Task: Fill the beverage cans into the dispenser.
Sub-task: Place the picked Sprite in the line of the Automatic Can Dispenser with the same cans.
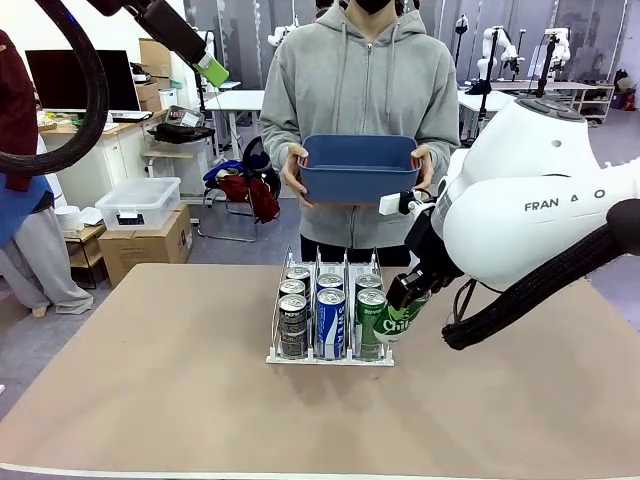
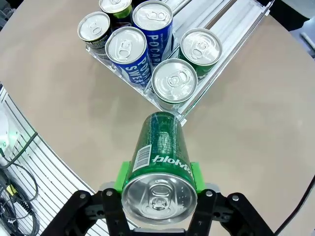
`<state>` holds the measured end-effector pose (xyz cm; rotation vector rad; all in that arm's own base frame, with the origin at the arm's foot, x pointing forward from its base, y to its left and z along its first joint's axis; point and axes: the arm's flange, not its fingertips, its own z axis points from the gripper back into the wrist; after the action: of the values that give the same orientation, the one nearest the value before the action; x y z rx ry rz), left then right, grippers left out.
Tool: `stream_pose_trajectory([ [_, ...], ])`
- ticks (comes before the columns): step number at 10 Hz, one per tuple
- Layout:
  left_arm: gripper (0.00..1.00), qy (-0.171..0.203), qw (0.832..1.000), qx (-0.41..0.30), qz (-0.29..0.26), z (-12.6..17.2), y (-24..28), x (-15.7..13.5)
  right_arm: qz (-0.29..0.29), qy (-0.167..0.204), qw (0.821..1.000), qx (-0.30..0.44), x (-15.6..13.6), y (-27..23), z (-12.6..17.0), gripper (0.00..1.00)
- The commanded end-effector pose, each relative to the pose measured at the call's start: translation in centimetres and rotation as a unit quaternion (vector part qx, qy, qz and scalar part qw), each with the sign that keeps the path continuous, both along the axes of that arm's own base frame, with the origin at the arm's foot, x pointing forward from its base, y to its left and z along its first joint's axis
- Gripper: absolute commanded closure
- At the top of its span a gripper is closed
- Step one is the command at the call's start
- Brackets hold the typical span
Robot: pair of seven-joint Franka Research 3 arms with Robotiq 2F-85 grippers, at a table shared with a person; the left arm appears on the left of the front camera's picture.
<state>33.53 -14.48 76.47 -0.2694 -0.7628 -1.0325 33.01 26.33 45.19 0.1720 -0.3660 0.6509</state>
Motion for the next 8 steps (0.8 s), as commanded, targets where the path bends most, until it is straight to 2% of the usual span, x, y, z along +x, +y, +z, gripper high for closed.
stream_pose_trajectory([
  [1, 0.04, 0.002, 1.000, -0.002, 0.000, -0.1, 0.2, 0.1, 0.005, 0.006, 1.000, 0.000, 1.7, 1.0, -0.8, 0.42],
  [4, 0.04, 0.002, 1.000, -0.002, 0.000, -0.1, 0.2, 0.1, 0.011, 0.008, 1.000, 0.004, 2.8, 2.0, -1.4, 0.42],
  [8, 0.04, 0.002, 1.000, -0.002, 0.000, -0.1, 0.2, 0.1, -0.009, -0.010, 1.000, 0.002, 5.3, 2.8, -1.8, 0.42],
])
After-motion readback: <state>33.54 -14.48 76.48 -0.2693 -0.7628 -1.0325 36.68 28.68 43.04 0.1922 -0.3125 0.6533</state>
